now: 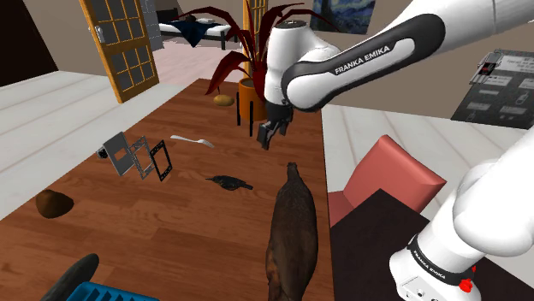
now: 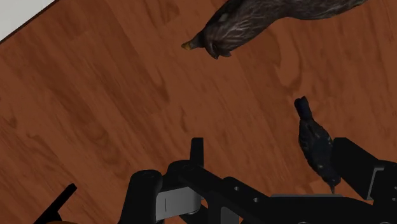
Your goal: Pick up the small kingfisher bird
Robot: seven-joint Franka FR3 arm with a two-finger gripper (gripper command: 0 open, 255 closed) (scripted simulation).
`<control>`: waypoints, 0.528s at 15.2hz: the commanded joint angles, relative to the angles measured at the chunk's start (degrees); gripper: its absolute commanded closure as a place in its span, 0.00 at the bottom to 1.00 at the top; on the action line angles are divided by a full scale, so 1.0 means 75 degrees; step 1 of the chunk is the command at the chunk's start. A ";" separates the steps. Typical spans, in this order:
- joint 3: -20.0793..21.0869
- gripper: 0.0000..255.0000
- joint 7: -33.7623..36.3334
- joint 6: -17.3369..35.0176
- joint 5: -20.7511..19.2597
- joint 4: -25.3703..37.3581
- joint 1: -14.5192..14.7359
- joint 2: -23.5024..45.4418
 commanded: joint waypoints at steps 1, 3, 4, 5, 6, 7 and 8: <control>0.0144 0.00 0.0164 0.0321 -0.0251 0.0242 0.0062 0.0580; 0.0241 0.00 0.0310 0.0586 -0.0529 0.0482 0.0129 0.1118; 0.0279 0.00 0.0388 0.0706 -0.0680 0.0615 0.0172 0.1389; 0.0307 0.00 0.0468 0.0817 -0.0836 0.0756 0.0222 0.1662; 0.0330 0.00 0.0549 0.0919 -0.0998 0.0904 0.0278 0.1936; 0.0344 0.00 0.0630 0.1012 -0.1161 0.1061 0.0341 0.2210; 0.0350 0.00 0.0708 0.1096 -0.1325 0.1225 0.0412 0.2484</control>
